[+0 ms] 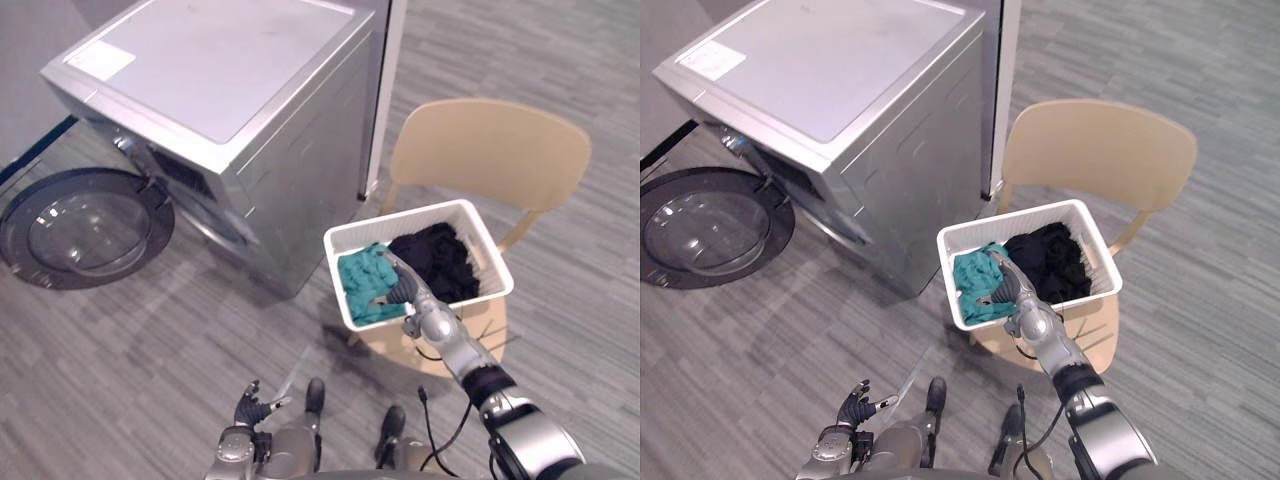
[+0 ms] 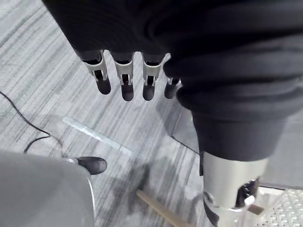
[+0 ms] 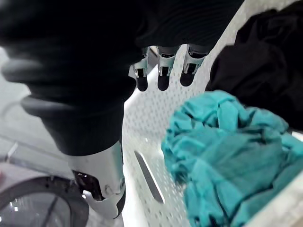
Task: Pick up the laundry basket with both hands and put the clothes into the washing machine.
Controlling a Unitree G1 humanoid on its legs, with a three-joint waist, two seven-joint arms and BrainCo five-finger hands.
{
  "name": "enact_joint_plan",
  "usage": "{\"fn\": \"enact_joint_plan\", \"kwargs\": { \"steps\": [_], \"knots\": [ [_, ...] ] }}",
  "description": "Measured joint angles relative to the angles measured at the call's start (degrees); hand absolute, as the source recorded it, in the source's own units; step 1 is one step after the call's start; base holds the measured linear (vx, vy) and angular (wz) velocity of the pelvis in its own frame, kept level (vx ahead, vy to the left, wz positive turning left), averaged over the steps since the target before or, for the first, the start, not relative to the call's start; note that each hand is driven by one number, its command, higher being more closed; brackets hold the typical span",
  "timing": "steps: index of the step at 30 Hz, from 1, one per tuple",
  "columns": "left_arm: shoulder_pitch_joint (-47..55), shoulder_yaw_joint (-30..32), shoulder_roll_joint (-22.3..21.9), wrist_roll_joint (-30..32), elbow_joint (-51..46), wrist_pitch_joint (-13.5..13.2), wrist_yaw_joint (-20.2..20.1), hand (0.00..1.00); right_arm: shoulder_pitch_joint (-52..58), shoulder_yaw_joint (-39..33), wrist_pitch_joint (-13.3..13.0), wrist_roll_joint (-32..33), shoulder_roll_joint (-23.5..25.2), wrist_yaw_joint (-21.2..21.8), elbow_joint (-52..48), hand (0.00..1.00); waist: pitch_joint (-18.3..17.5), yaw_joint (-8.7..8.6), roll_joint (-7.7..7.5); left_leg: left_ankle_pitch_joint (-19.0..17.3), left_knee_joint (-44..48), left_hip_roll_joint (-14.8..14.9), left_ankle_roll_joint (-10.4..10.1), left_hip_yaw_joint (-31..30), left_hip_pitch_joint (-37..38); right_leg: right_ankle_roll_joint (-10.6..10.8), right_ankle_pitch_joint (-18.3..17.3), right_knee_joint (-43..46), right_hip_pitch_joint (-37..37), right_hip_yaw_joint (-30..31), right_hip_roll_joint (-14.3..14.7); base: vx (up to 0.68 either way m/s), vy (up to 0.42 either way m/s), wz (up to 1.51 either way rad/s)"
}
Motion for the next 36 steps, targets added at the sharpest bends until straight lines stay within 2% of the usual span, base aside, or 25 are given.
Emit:
{"fn": "enact_joint_plan", "kwargs": {
  "steps": [2,4,9,11,13,15,16,21,27,30,36],
  "knots": [
    [-1.3,0.0,0.0,0.0,-0.1,0.0,0.0,0.00,-4.0,0.0,0.8,-1.3,-0.8,-0.2,4.1,0.00,1.8,1.17,1.40,1.1,-1.7,0.4,-0.2,0.2,-2.1,-0.2,0.9,0.0,-2.6,-0.3,0.4,-0.23,0.028,0.12],
    [-2.4,0.0,0.1,0.0,-0.2,-0.1,0.0,0.00,-7.3,-0.6,1.6,-1.7,-2.4,-0.6,8.4,0.00,4.1,1.37,2.32,1.2,-1.9,0.7,-0.3,0.9,-4.1,-0.2,1.6,-0.2,-3.6,-1.6,0.3,-0.21,0.036,0.34],
    [-4.7,-0.1,0.0,-1.3,-0.2,-1.0,0.2,0.00,-15.3,-0.6,4.0,-4.0,-6.9,-2.5,15.5,0.00,7.3,2.88,4.05,1.2,-2.1,0.5,-0.3,1.8,-9.2,-0.2,2.5,-1.3,-7.5,-1.6,0.1,-0.10,0.032,0.21],
    [-5.9,-0.1,0.2,-2.8,-0.2,-1.2,0.7,0.00,-17.9,0.1,4.6,-4.6,-7.9,-2.6,17.3,0.00,7.8,3.26,4.32,1.9,-2.0,0.2,-1.0,1.4,-11.8,-0.3,3.6,-1.3,-10.0,-1.5,0.0,-0.01,0.027,0.08],
    [-6.8,-0.3,0.1,-4.0,-0.6,-1.3,1.3,0.00,-19.4,2.1,4.5,-5.7,-9.0,-2.7,17.2,0.00,7.9,3.43,4.43,4.2,-1.9,0.0,-0.9,-0.1,-13.5,-0.1,3.9,-1.0,-11.6,-1.6,0.1,0.03,0.012,-0.02],
    [-8.4,-1.7,0.2,-5.2,-1.3,-1.3,1.4,0.00,-21.3,4.3,4.5,-6.2,-10.3,-2.6,17.4,0.00,7.9,3.65,4.44,4.7,-1.8,-0.2,-0.6,-1.1,-14.8,0.0,3.9,-0.7,-12.7,-2.0,0.0,0.05,-0.004,0.08],
    [-9.9,-2.7,0.1,-5.8,-1.9,-1.8,1.4,0.00,-22.6,4.9,4.4,-6.3,-11.3,-2.5,17.5,1.00,7.9,3.67,4.47,5.4,-1.8,-0.3,-0.4,-2.1,-15.7,0.1,3.7,-0.1,-13.6,-2.5,0.0,0.04,-0.010,0.15],
    [-13.7,-6.3,0.0,-7.5,-4.7,-3.7,1.4,0.00,-26.5,5.1,4.6,-5.3,-14.2,-2.6,18.4,1.00,8.1,4.48,4.59,5.7,-1.8,-0.4,-0.1,-4.8,-17.3,0.2,0.4,4.9,-16.2,-3.0,-0.6,0.03,-0.045,0.24],
    [-13.5,-6.9,0.0,-7.6,-4.5,-3.5,1.3,0.00,-27.1,5.7,4.4,2.7,-15.2,-2.5,17.0,1.00,8.2,4.84,4.50,5.7,-1.8,-0.2,-0.2,-6.0,-17.3,-0.4,-3.2,9.6,-17.6,-2.5,-0.9,0.03,-0.069,0.13],
    [-13.5,-6.9,0.0,-7.5,-4.4,-3.3,1.3,0.00,-26.0,4.8,3.9,5.8,-15.3,-2.5,14.0,1.00,8.3,4.94,4.34,5.8,-1.8,0.0,-0.3,-6.0,-17.3,-0.7,-4.6,11.5,-18.6,-1.3,-1.0,0.02,-0.084,-0.02],
    [-13.4,-6.6,0.0,-7.3,-4.0,-2.8,1.2,0.00,-19.4,-2.3,3.9,10.4,-15.0,-2.8,3.3,1.00,8.8,5.62,3.60,6.2,-1.8,0.4,-0.1,-4.9,-16.0,-1.1,-5.4,13.0,-18.6,0.2,-0.9,0.02,-0.059,-0.06]
  ]
}}
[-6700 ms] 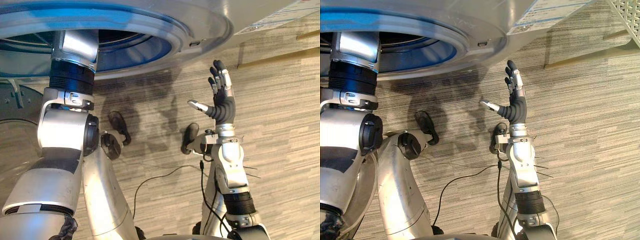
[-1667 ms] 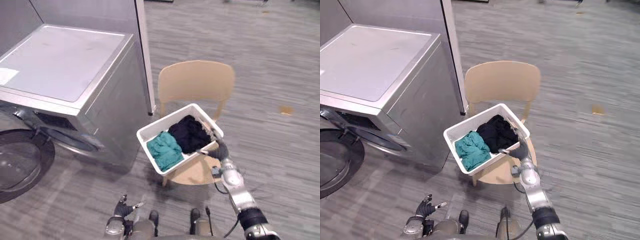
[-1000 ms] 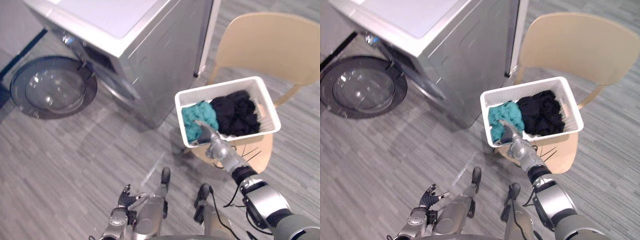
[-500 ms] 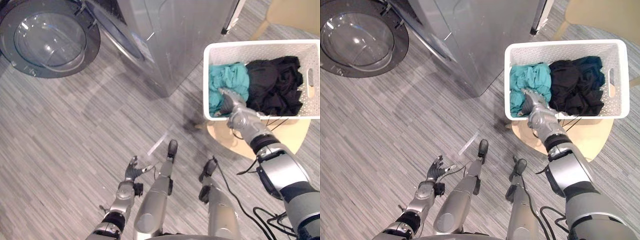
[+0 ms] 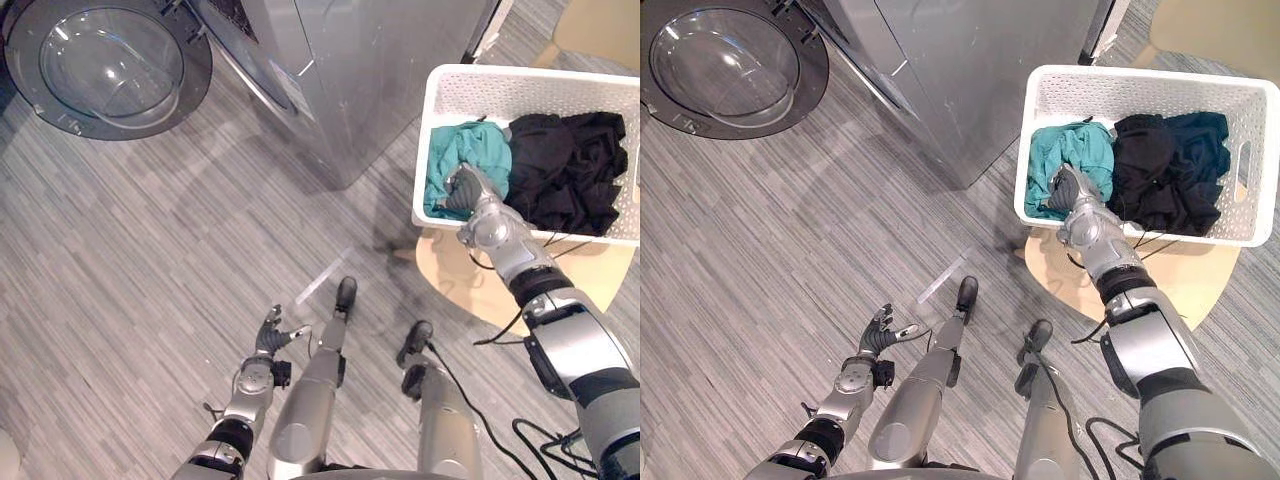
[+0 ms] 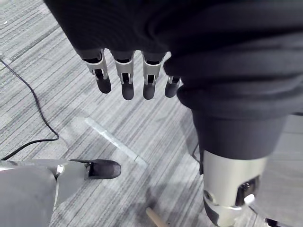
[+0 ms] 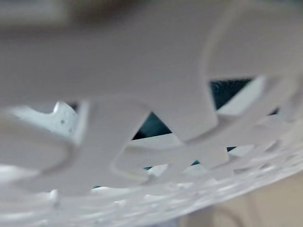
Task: Pick up the laundry basket with both hands and put the clothes into the washing machine.
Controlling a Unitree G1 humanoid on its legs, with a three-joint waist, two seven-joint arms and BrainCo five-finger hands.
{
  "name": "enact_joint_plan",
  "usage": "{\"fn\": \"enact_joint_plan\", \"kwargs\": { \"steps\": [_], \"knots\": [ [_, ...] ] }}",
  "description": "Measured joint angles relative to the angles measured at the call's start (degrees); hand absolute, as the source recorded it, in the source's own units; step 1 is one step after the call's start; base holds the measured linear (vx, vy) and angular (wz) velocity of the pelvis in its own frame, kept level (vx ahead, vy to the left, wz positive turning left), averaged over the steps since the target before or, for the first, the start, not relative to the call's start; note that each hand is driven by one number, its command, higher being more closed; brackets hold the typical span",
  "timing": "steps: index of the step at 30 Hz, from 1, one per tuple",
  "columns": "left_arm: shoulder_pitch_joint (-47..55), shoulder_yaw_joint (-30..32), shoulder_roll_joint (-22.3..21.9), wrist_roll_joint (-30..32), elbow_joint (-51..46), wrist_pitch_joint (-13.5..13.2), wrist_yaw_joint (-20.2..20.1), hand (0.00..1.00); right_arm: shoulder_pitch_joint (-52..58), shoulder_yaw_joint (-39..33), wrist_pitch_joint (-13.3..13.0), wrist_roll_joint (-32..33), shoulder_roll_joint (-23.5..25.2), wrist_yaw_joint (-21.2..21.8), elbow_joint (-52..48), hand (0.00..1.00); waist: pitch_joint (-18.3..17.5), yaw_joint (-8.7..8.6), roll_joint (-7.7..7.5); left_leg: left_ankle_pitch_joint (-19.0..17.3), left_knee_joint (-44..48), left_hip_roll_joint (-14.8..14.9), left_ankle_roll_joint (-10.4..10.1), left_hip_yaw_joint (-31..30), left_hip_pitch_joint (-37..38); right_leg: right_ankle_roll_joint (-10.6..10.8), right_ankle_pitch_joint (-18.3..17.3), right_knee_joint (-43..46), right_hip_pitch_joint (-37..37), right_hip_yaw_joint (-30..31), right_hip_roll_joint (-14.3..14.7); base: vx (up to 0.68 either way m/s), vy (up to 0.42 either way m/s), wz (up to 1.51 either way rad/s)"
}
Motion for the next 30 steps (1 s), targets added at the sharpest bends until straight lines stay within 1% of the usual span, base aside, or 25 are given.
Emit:
{"fn": "enact_joint_plan", "kwargs": {
  "steps": [2,4,6,8,9,10,11,12,14,15,16,18,20,22,24,25,30],
  "knots": [
    [0.3,0.7,0.0,0.4,0.1,0.7,0.0,0.00,2.7,-2.6,0.1,0.6,0.1,0.0,-4.5,1.00,0.1,-0.27,-0.22,0.0,0.0,0.0,0.0,0.3,1.1,0.0,0.0,-0.1,1.0,0.3,0.0,0.03,-0.043,0.00],
    [1.0,1.2,0.1,0.6,0.0,0.7,0.0,0.00,5.9,-4.5,0.0,2.1,1.2,-0.1,-9.3,1.00,0.2,-1.17,-0.54,0.0,0.0,0.0,0.0,0.3,2.5,0.0,0.0,-0.2,2.6,0.7,0.0,0.04,-0.041,0.03],
    [1.9,1.7,0.0,1.3,0.1,1.1,-0.1,0.00,9.8,-7.1,-0.6,3.5,3.7,-1.0,-15.4,1.00,0.0,-1.85,-1.55,0.0,0.0,0.0,0.0,0.6,4.0,0.0,0.0,-1.1,4.0,1.8,0.2,0.01,-0.043,-0.12],
    [2.6,2.7,0.0,2.9,0.1,1.7,-0.1,0.00,13.8,-9.6,-1.4,5.9,7.0,-1.5,-22.1,1.00,-0.2,-3.23,-2.26,-0.2,-0.1,0.2,-0.2,0.9,5.3,0.1,0.0,-1.8,5.4,1.9,0.5,-0.02,-0.045,-0.11],
    [2.6,2.8,0.0,2.9,0.4,1.8,-0.1,0.00,15.1,-10.1,-1.6,6.6,7.9,-1.6,-23.6,1.00,-0.2,-3.36,-2.39,-0.4,-0.1,0.3,-0.4,0.9,5.7,0.1,0.0,-2.1,6.0,2.0,0.7,-0.03,-0.033,-0.05],
    [2.9,3.0,0.1,3.2,0.6,1.9,-0.1,0.00,17.7,-11.1,-2.3,8.4,9.5,-1.5,-26.1,1.00,-0.6,-3.61,-3.06,-0.6,0.0,0.5,-0.3,1.0,6.5,0.1,0.1,-2.3,6.8,2.0,0.8,0.00,0.000,0.00],
    [3.3,3.3,0.1,3.7,0.6,1.9,-0.1,0.00,19.2,-11.6,-2.4,9.3,10.7,-1.5,-27.5,1.00,-1.0,-3.82,-3.52,-0.6,0.0,0.5,-0.3,1.2,6.9,0.1,0.1,-2.4,7.2,2.0,0.9,-0.02,-0.037,0.04],
    [4.4,3.6,0.1,4.5,0.6,2.0,-0.2,0.00,21.8,-12.3,-2.9,11.5,12.7,-1.4,-29.8,1.00,-2.1,-4.63,-4.31,-0.6,0.0,0.5,-0.4,1.2,7.4,0.1,0.1,-3.0,8.1,1.7,1.0,0.00,-0.035,0.05],
    [6.8,4.2,0.1,5.3,0.6,2.5,-0.2,0.00,26.2,-12.2,-3.7,15.7,16.2,-1.0,-33.2,1.00,-4.9,-5.61,-5.82,-1.0,0.0,0.5,-1.0,1.5,8.3,0.2,0.1,-3.7,9.2,1.8,1.0,0.01,-0.020,0.02],
    [7.6,4.4,0.1,5.3,0.6,2.7,-0.2,0.00,27.5,-12.1,-4.2,16.8,17.5,-0.9,-34.0,1.00,-5.6,-5.97,-6.11,-1.2,0.0,0.5,-1.1,1.6,9.1,0.4,0.2,-4.3,10.3,1.8,1.1,0.03,-0.020,-0.06],
    [8.4,4.6,0.1,5.7,0.8,3.0,-0.2,0.00,28.8,-11.8,-5.2,18.0,18.4,-0.6,-34.1,1.00,-6.8,-5.97,-6.40,-1.5,0.0,0.5,-1.5,2.2,10.1,0.7,0.5,-5.0,11.4,2.3,1.1,0.02,-0.009,-0.10],
    [9.3,5.0,0.1,6.2,0.8,3.0,-0.2,0.00,29.8,-10.9,-5.6,18.9,18.8,0.4,-34.1,1.00,-8.2,-5.88,-6.42,-1.9,-0.1,0.6,-2.0,2.9,11.2,1.0,1.1,-6.2,12.5,3.0,1.4,0.00,0.002,-0.20],
    [10.5,5.4,0.4,6.2,1.1,3.1,-0.2,0.00,30.2,-8.5,-5.6,18.8,18.8,1.7,-34.1,1.00,-9.7,-5.85,-6.43,-2.7,-0.1,1.0,-1.5,4.5,12.7,1.7,2.2,-8.3,14.2,4.5,2.1,-0.02,0.011,-0.34],
    [11.0,5.4,0.6,6.2,1.4,3.1,-0.3,0.00,30.6,-7.3,-5.6,18.4,18.7,2.8,-34.1,1.00,-10.0,-5.93,-6.48,-3.1,-0.3,1.3,-1.4,5.1,13.3,1.7,3.3,-9.9,15.2,4.9,2.5,-0.04,0.005,-0.21],
    [11.2,5.4,0.6,6.3,2.0,3.1,-0.5,0.00,30.9,-7.0,-5.6,17.2,18.6,3.1,-33.9,1.00,-10.3,-5.98,-6.53,-3.2,-0.4,1.4,-1.2,5.1,13.4,2.0,3.9,-11.2,15.8,4.9,2.8,-0.05,-0.001,-0.07],
    [11.5,5.4,0.6,6.3,2.3,3.1,-0.9,0.00,30.9,-7.0,-5.6,16.3,18.5,3.5,-33.3,1.00,-10.4,-5.98,-6.60,-3.2,-0.4,1.4,-1.2,5.2,13.4,1.7,4.1,-11.7,16.1,4.8,2.8,0.00,0.000,0.00],
    [12.8,5.4,0.7,6.3,2.7,3.1,-1.2,0.00,30.8,-5.2,-5.0,10.2,17.4,3.8,-27.3,1.00,-10.6,-5.81,-6.74,-3.2,-0.4,1.2,-1.1,5.2,13.1,1.9,4.9,-13.5,16.7,4.8,2.9,0.02,-0.001,0.03]
  ]
}}
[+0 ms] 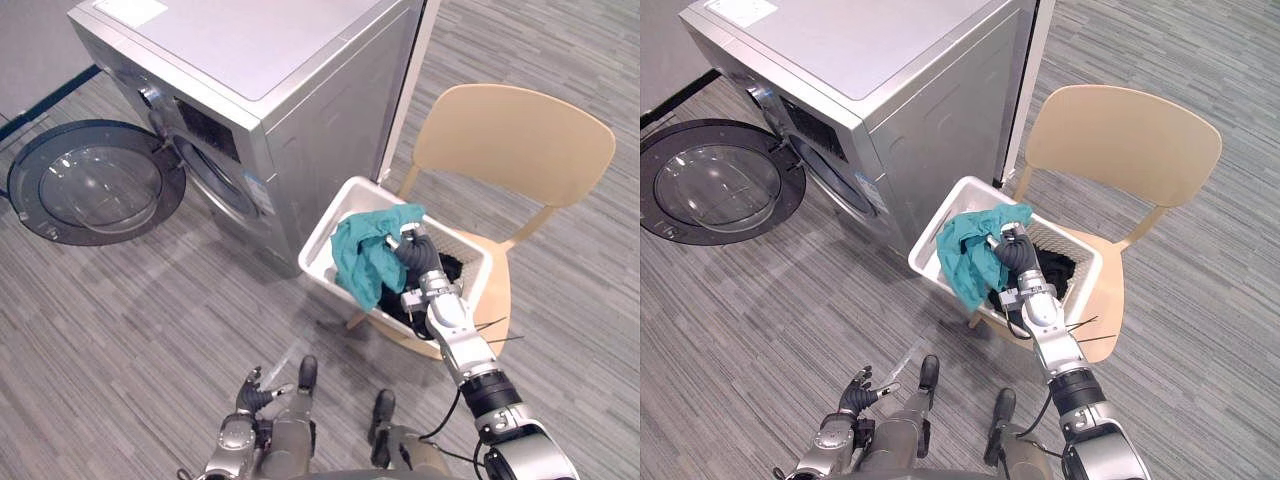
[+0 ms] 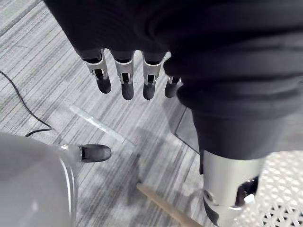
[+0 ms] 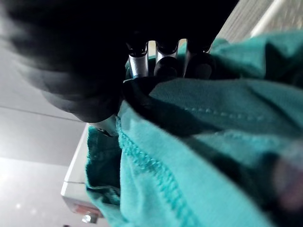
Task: Pick up the laundry basket with both hands and put the clothes into the washing machine.
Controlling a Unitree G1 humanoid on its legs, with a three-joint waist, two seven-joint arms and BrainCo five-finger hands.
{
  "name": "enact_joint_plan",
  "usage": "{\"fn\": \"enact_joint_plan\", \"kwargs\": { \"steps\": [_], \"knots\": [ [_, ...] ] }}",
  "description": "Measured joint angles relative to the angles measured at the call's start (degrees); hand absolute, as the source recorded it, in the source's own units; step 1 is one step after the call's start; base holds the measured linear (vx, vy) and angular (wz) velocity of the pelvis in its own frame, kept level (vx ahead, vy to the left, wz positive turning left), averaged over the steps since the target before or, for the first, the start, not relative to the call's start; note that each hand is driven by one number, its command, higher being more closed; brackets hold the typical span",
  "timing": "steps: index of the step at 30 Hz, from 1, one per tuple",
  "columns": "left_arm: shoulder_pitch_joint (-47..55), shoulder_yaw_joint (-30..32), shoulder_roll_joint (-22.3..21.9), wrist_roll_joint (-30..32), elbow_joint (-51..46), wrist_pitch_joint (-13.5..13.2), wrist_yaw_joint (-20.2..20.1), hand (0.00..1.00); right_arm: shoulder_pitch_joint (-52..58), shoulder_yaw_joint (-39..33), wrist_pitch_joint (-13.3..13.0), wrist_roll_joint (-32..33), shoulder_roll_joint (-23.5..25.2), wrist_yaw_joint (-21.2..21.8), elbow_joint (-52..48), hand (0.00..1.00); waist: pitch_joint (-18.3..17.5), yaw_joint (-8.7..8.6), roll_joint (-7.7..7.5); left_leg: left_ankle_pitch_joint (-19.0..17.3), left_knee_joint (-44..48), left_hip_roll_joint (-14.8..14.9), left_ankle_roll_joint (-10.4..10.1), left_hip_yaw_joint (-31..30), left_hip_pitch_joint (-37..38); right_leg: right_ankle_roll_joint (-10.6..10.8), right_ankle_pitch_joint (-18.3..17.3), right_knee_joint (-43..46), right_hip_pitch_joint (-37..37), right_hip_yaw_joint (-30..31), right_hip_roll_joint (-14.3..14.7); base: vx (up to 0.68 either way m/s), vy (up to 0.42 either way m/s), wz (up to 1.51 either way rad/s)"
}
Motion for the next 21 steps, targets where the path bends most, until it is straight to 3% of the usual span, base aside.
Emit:
{"fn": "enact_joint_plan", "kwargs": {
  "steps": [2,6,21],
  "knots": [
    [0.1,0.0,0.3,0.0,0.2,0.0,0.0,0.00,0.0,0.7,0.5,-5.0,0.0,-0.1,3.3,1.00,0.0,0.08,-0.01,0.0,0.0,-0.1,0.0,0.0,-0.5,0.2,0.5,-0.9,0.0,-0.1,0.0,0.07,-0.007,0.03],
    [0.0,0.0,0.6,0.4,0.2,0.0,0.0,0.00,-0.2,0.7,1.4,-8.7,-0.1,-1.1,8.4,1.00,0.0,0.14,0.00,0.1,0.1,-0.4,0.0,0.0,-0.5,0.2,1.3,-1.6,0.5,-0.3,-0.1,0.10,-0.016,0.03],
    [-0.5,0.0,0.5,0.2,0.1,-0.2,0.2,0.00,-4.9,-5.0,4.2,-9.1,0.2,-4.2,18.7,1.00,0.3,0.07,0.09,0.2,-0.1,-0.8,0.2,-1.4,-0.5,-0.2,1.5,-3.4,2.0,-1.9,0.0,0.04,-0.014,0.05]
  ]
}}
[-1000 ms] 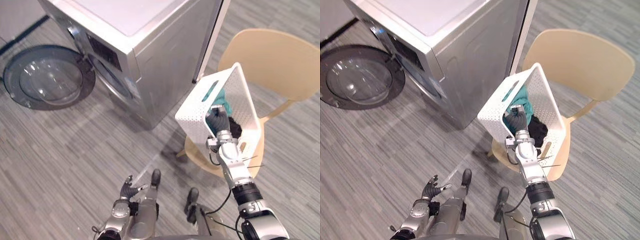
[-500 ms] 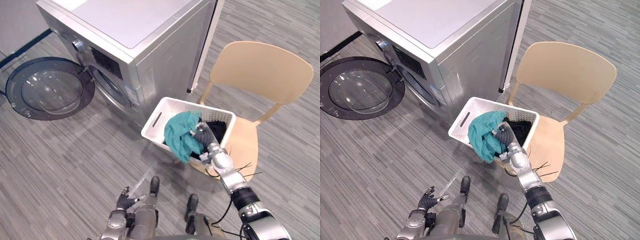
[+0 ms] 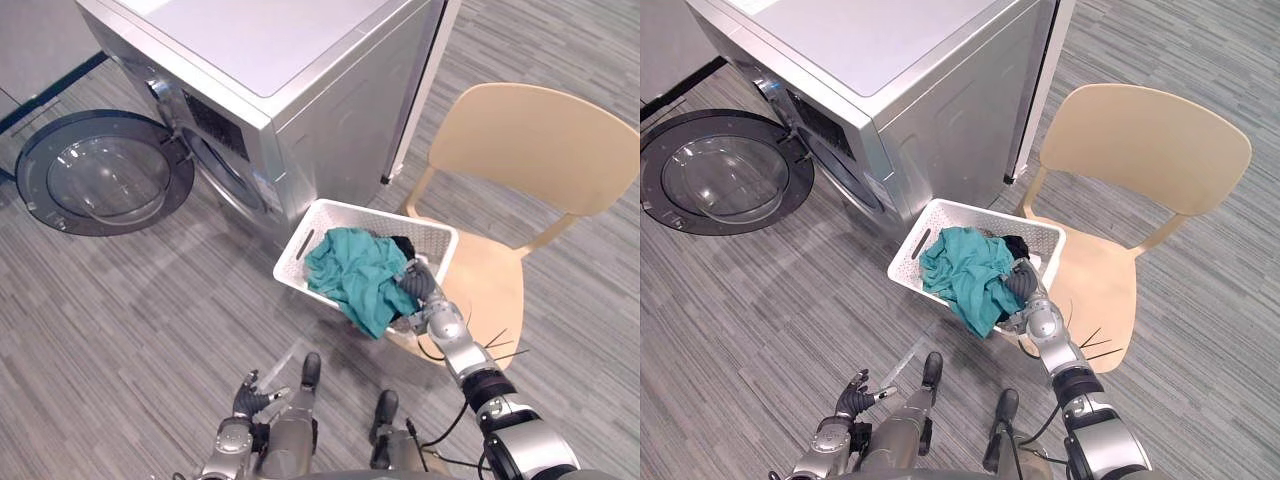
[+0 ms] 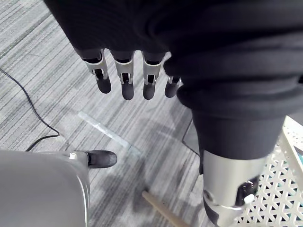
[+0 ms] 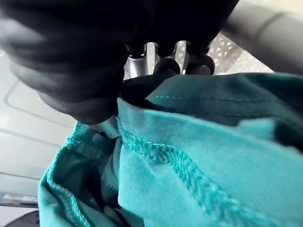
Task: Pick up the laundry basket with both hands and put the clothes into the washing machine.
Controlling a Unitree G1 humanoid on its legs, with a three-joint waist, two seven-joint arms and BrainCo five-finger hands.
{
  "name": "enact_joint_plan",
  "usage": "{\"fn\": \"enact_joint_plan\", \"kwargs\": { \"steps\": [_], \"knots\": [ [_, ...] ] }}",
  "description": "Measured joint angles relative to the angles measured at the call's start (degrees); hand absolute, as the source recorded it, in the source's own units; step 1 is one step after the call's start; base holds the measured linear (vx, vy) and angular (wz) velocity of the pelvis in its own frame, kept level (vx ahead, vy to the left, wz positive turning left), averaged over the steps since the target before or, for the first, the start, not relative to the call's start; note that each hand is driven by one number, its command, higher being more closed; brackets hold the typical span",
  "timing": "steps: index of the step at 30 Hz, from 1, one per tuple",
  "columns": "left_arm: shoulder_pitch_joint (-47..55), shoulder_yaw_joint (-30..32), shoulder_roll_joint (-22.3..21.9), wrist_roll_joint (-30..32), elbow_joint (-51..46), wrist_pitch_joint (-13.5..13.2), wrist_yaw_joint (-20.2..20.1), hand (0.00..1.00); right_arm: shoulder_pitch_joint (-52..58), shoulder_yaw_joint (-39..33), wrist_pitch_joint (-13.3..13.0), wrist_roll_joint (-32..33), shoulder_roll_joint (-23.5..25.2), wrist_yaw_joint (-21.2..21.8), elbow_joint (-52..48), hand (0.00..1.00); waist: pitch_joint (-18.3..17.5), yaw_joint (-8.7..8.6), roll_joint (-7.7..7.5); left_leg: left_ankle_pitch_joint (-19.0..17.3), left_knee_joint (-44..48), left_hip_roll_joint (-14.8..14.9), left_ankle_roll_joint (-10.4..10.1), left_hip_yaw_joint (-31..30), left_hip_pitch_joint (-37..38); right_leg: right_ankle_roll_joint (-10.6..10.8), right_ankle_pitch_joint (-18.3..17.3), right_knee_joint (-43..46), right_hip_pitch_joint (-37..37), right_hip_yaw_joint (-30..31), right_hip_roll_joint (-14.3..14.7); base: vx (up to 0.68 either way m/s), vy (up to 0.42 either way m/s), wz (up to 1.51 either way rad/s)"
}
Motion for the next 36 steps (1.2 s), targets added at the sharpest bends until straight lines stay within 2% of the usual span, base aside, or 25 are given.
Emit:
{"fn": "enact_joint_plan", "kwargs": {
  "steps": [11,18,23,28,34,36],
  "knots": [
    [0.0,0.1,0.1,0.0,0.0,0.1,0.0,0.00,0.0,-6.9,0.1,3.2,-0.4,-1.9,2.0,1.00,1.0,-0.18,-0.11,0.0,0.0,0.1,0.0,1.1,0.5,0.0,0.0,0.0,0.1,0.9,-0.1,0.02,-0.001,-0.03],
    [0.2,0.2,0.1,0.0,0.0,0.2,0.0,0.00,2.8,-12.0,0.2,5.3,-3.4,-2.2,2.0,1.00,1.0,-0.48,-0.16,-1.0,0.0,0.1,1.1,3.4,2.6,0.3,-0.2,0.0,1.1,3.2,-0.2,0.03,0.003,-0.15],
    [0.3,2.2,0.4,0.0,0.0,0.3,-0.1,0.00,4.0,-13.0,0.9,5.3,-4.5,-2.2,2.0,1.00,1.0,-1.84,-0.16,-1.5,0.0,-0.1,1.3,4.6,3.1,0.5,-0.2,0.0,1.1,4.3,-0.6,0.05,0.006,-0.11],
    [0.3,2.2,0.6,0.0,0.0,0.3,-0.1,0.00,4.4,-14.5,1.2,5.3,-5.3,-2.2,2.0,1.00,1.0,-1.98,-0.12,-2.2,0.0,-0.1,1.2,6.3,4.0,0.6,-0.1,0.1,1.1,5.9,-0.8,0.07,-0.001,-0.16],
    [0.4,2.1,0.6,0.0,0.0,0.3,-0.2,0.00,4.4,-14.5,2.1,4.6,-6.4,-2.0,2.6,1.00,1.2,-3.41,0.14,-2.3,0.1,-0.3,1.3,6.7,4.3,0.9,-0.3,0.1,1.2,6.3,-1.0,0.06,0.001,-0.03],
    [0.5,2.1,0.6,0.0,0.0,0.3,-0.2,0.00,4.4,-14.5,2.2,4.6,-6.9,-2.1,3.7,1.00,1.2,-3.41,0.24,-2.3,0.1,-0.4,1.3,6.8,4.6,0.9,-0.3,0.1,1.5,6.4,-1.1,0.05,0.006,0.00]
  ]
}}
